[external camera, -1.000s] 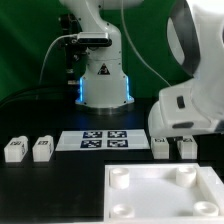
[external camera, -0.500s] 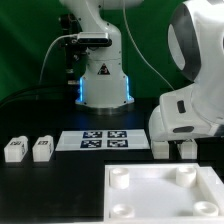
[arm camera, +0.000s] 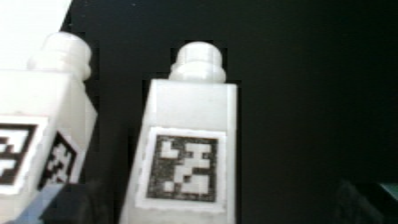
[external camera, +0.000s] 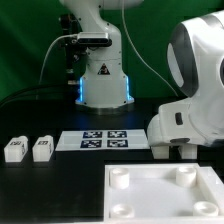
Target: Assemble one leg
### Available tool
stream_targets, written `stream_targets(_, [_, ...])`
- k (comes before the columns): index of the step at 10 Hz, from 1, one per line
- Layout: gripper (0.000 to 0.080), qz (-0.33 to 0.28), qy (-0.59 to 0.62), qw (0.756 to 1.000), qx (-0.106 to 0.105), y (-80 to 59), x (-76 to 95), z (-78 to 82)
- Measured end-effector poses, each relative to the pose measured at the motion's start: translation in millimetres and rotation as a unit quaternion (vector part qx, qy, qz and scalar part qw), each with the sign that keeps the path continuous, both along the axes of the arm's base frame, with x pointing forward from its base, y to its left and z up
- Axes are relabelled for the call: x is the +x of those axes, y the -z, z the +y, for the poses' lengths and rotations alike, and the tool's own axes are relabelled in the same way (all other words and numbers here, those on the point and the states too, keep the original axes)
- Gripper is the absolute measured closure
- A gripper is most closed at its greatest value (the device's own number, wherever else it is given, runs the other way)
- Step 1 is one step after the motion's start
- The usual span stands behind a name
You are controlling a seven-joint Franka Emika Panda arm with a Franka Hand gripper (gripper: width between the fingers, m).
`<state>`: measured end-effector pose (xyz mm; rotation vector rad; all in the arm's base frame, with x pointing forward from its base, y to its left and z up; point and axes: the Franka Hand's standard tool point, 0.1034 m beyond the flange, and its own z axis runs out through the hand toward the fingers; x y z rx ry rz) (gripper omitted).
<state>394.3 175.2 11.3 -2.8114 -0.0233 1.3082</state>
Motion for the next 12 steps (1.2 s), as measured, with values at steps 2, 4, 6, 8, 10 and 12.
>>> stream_targets(2, [0.015,-0.003,-0.002,1.0,0.002,2.7,-0.4,0.4])
stream_targets(4, [0.042,-0.003,-0.002,1.0,0.002,2.6,-0.2,0.4])
stream_targets(6, [0.0509,-0.003,-0.002,1.0,0.002,2.7,-0.2,0.4])
stream_targets(8, [0.0509,-0.003,-0.002,1.0,0.002,2.7,-0.2,0.4])
stream_targets(10, [0.0509,-0.003,-0.002,1.0,0.002,2.7,-0.2,0.3])
stream_targets(12, [0.0508,-0.005,-0.002,1.0,0.003,1.1,2.5,-0.8])
